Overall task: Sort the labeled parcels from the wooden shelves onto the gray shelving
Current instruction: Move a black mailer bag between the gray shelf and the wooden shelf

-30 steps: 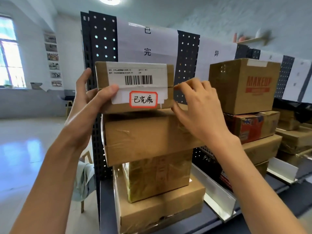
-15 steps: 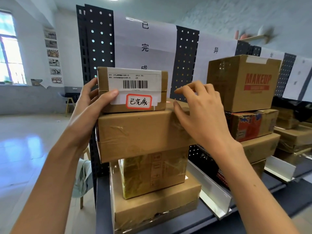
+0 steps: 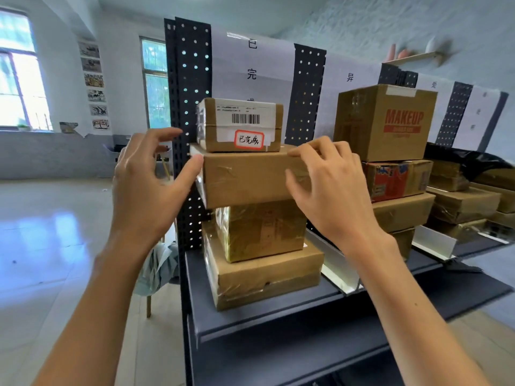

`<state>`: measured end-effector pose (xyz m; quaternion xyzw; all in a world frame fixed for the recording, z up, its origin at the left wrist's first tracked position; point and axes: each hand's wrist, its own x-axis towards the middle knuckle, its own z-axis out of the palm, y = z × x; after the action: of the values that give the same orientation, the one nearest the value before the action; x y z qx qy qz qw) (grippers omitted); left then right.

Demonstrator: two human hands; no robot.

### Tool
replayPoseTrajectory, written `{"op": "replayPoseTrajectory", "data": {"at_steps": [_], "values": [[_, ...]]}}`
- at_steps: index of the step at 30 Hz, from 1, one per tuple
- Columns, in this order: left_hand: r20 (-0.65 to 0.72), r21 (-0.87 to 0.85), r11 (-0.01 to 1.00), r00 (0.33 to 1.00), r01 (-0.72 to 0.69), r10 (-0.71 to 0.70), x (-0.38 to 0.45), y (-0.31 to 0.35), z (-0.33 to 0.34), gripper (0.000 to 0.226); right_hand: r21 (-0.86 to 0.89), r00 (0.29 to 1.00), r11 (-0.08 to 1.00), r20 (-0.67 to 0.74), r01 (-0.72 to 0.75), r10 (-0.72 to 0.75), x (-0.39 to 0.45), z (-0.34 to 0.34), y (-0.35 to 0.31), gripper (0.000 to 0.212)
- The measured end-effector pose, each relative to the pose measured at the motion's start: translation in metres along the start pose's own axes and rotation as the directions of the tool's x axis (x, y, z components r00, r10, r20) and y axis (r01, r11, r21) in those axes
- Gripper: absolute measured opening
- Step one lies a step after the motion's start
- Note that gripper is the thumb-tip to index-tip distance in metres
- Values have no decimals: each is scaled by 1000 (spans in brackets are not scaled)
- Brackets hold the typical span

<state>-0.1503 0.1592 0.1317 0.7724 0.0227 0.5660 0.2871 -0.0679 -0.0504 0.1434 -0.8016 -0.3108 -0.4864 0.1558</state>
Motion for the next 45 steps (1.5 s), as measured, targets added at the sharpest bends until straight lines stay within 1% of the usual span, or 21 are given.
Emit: {"op": "replayPoseTrajectory", "data": {"at_steps": [3,6,9,12,15,20,22,25,30,33,37,40,45], "values": [[-8,251,960,991,-125,131,-36,7,-30,24,39,1000,999,7,-2,2,-30,-20,-26,27],[37,412,892,982,-185,186,-81,11,-63,17,57,999,998,34,5,-6,-71,-38,-55,27],[108,462,865,981,-193,161,-127,17,-100,16,77,996,997,85,5,-11,-112,-56,-86,26],[149,499,847,981,-185,126,-167,26,-142,15,107,993,994,112,12,-24,-146,-76,-120,24],[164,527,835,983,-155,79,-202,35,-187,16,164,988,986,143,32,-56,-172,-95,-159,24],[159,632,769,987,-94,-11,-249,41,-273,15,285,969,958,220,43,-109,-198,-115,-233,27],[143,674,736,988,-59,-51,-259,41,-309,16,355,962,933,231,56,-146,-202,-120,-265,29],[91,736,677,992,-9,-86,-270,40,-361,17,454,960,888,208,75,-187,-205,-130,-313,28],[10,827,560,994,53,-109,-284,30,-447,19,563,946,817,184,122,-268,-204,-144,-395,28],[-54,856,503,989,117,-136,-295,24,-504,17,620,936,768,150,163,-319,-204,-151,-452,26],[-119,879,440,979,182,-168,-310,8,-593,24,670,924,712,101,210,-368,-205,-160,-542,25],[-168,889,397,969,229,-182,-318,-6,-669,29,724,921,655,71,217,-384,-209,-172,-621,26],[-203,913,318,961,255,-186,-343,-35,-784,27,791,905,581,88,191,-417,-229,-189,-750,27]]}}
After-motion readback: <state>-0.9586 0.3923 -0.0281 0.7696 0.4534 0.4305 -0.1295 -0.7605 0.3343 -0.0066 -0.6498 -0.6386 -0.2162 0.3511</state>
